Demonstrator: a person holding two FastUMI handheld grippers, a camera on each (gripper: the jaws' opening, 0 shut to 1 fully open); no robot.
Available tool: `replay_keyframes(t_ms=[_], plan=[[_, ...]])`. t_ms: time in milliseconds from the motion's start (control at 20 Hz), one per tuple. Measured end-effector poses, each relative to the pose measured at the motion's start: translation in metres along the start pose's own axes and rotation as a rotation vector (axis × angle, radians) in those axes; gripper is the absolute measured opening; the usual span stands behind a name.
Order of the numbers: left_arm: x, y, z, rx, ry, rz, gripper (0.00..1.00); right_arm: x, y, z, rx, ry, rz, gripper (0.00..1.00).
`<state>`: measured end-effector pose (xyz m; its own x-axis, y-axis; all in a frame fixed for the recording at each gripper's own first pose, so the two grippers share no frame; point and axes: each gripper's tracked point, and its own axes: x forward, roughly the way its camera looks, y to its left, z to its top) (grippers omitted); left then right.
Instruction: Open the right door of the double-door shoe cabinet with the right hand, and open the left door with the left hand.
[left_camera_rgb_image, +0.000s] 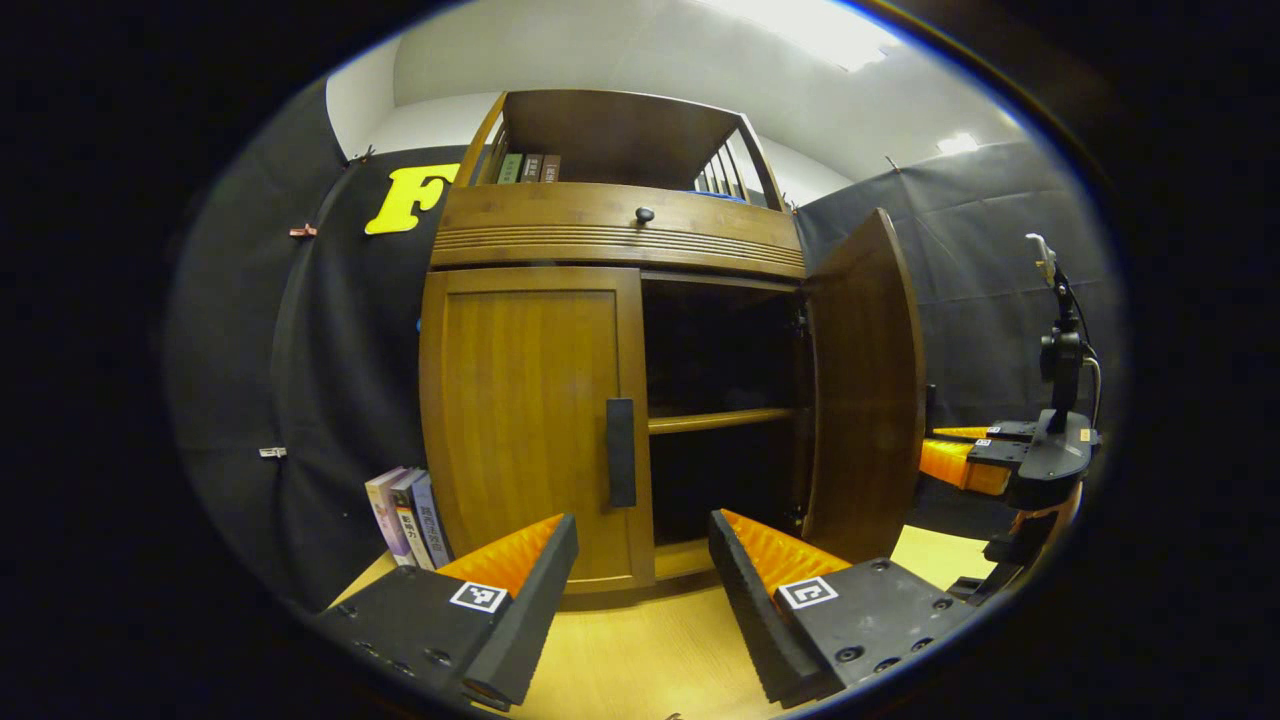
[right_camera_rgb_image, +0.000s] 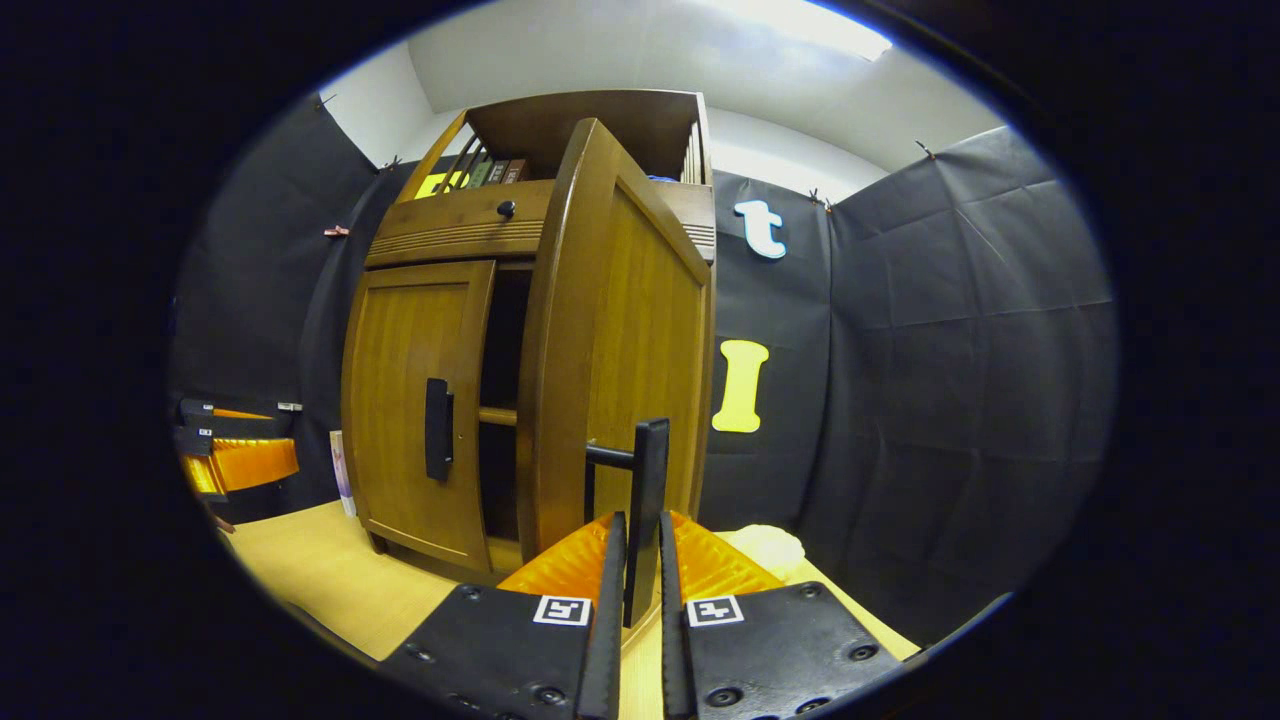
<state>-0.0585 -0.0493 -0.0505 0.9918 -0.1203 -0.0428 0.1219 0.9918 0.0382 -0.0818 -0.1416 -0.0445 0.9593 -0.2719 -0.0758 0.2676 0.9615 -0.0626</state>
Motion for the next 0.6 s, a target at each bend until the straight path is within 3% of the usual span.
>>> replay_keyframes(t_ms=[200,600], plan=[[0.005,-0.018,0.002,0.009,-0.016,-0.03,0.85,-0.006,-0.028,0.001,-0.067,-0.009,-0.051,0.21],[0.042,-0.036,-0.006,-0.003,-0.005,-0.039,0.82,-0.012,-0.099,-0.002,0.018,-0.008,-0.11,0.12]])
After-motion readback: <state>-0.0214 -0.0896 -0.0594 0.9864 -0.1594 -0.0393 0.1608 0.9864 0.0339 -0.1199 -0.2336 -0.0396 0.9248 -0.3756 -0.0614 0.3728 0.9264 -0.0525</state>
